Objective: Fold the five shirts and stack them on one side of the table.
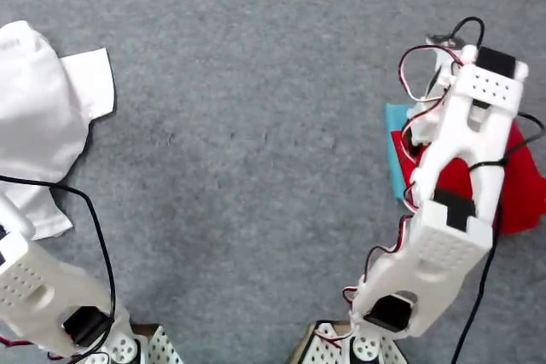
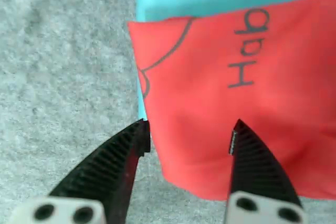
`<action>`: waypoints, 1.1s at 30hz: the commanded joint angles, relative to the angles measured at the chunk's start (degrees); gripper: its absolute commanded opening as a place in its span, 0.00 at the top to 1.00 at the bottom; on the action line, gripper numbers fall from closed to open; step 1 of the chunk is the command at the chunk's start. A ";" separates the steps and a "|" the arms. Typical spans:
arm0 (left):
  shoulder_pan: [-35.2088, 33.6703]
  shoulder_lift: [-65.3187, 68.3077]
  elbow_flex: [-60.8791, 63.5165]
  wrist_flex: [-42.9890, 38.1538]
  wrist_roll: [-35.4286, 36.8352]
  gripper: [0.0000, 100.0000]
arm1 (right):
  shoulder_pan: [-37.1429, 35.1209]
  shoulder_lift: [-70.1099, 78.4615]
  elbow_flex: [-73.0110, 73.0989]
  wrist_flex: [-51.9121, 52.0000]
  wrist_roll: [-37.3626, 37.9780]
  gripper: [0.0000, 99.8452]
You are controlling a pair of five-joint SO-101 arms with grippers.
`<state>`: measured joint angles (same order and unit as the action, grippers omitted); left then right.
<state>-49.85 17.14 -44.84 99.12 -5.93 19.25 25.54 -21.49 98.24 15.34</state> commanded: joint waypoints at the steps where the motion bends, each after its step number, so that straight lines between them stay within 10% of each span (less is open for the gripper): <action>1: 0.00 -0.57 -2.46 0.70 -0.09 0.98 | -2.15 -0.31 -0.84 -0.53 -0.26 0.75; 33: -4.22 -0.57 -2.46 0.70 -0.44 0.98 | -6.11 8.31 -4.97 -10.02 -0.26 0.81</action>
<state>-53.63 17.14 -44.84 99.47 -5.93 13.10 34.07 -23.87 88.92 15.16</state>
